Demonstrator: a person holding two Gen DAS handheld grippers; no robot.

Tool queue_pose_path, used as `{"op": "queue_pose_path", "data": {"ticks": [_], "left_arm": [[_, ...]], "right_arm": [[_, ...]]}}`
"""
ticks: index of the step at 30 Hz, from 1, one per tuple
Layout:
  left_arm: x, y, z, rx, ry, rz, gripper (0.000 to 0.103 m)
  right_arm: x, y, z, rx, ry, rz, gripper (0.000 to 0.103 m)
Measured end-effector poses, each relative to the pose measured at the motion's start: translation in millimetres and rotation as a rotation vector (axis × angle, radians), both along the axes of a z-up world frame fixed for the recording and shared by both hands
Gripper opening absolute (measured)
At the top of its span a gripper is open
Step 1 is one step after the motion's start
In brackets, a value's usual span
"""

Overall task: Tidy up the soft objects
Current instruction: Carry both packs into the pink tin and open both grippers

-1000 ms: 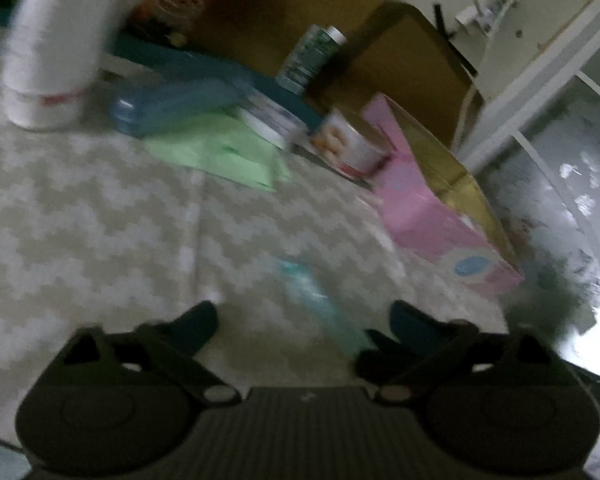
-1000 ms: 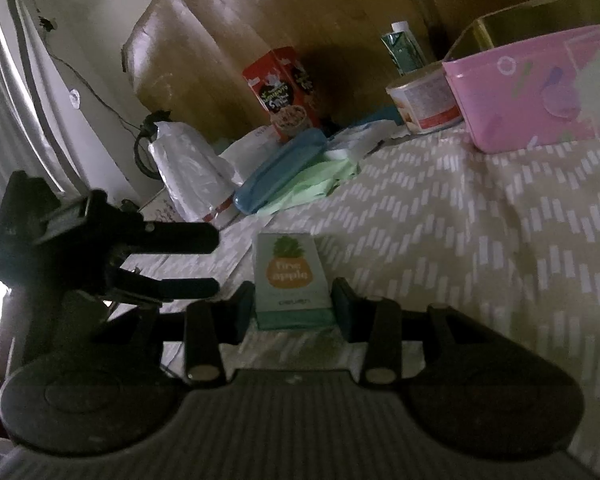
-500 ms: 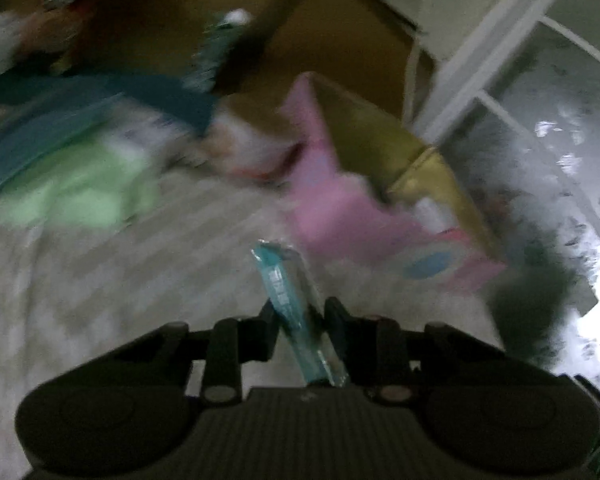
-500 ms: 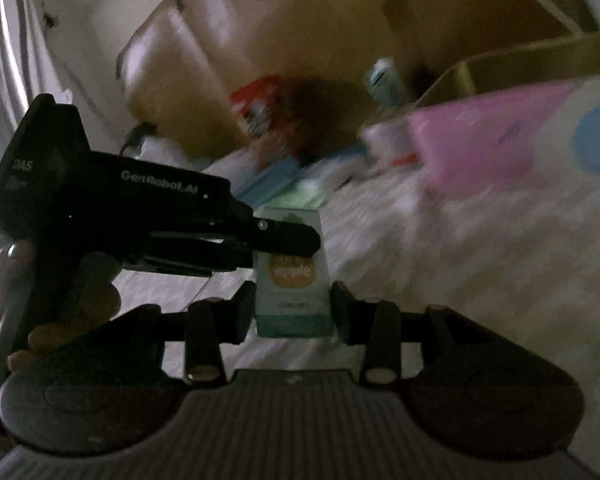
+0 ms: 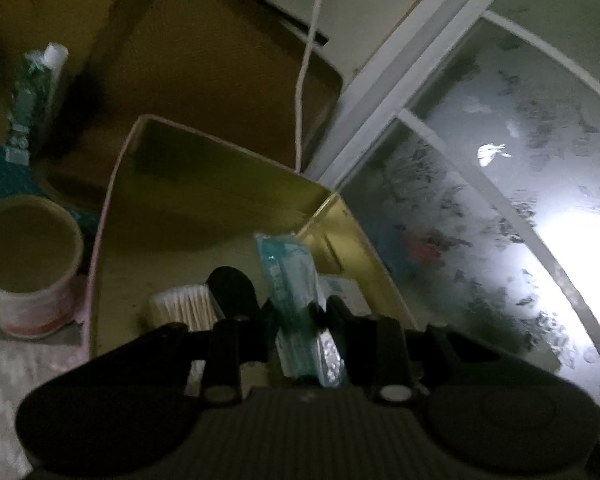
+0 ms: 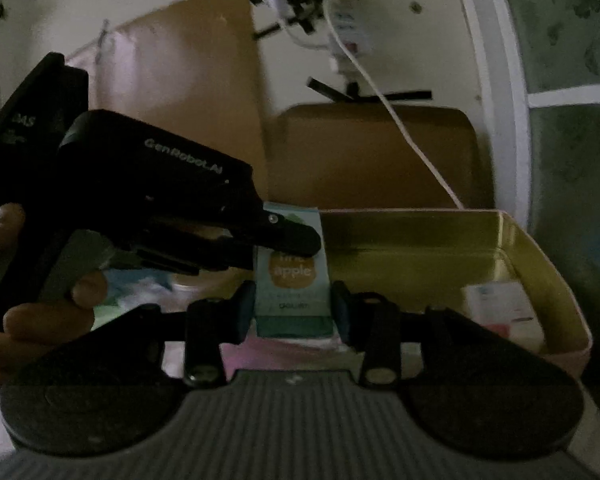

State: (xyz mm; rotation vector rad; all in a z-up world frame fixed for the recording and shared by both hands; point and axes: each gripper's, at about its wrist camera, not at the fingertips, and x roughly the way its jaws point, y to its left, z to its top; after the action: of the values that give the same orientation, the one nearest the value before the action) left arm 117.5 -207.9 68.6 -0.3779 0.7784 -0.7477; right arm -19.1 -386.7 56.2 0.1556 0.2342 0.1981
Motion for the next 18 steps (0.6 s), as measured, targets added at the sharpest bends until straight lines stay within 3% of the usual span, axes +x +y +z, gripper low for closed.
{"op": "queue_pose_path", "data": {"ticks": [5,9,12,14,18], "left_arm": [[18.4,-8.8,-17.6,0.009,0.051,0.011,0.029],[20.5,-8.6,-24.9,0.068,0.051,0.022,0.031],[16.3,-6.4,-23.9,0.091,0.017,0.029,0.035],[10.4,-4.4,-20.9,0.107,-0.013,0.032,0.039],[-15.5,8.7,-9.4,0.138,-0.102,0.031,0.041]], "right_arm": [[25.4,-9.0,-12.1,-0.036,0.055,-0.017,0.043],[39.4,-10.8,-17.4,-0.058,0.077,-0.03,0.044],[46.1,-10.0,-18.4,-0.092,0.088,-0.095,0.045],[47.9,-12.6,-20.3,-0.103,0.082,-0.146,0.056],[39.2,-13.3,-20.3,-0.096,0.08,-0.216,0.057]]}}
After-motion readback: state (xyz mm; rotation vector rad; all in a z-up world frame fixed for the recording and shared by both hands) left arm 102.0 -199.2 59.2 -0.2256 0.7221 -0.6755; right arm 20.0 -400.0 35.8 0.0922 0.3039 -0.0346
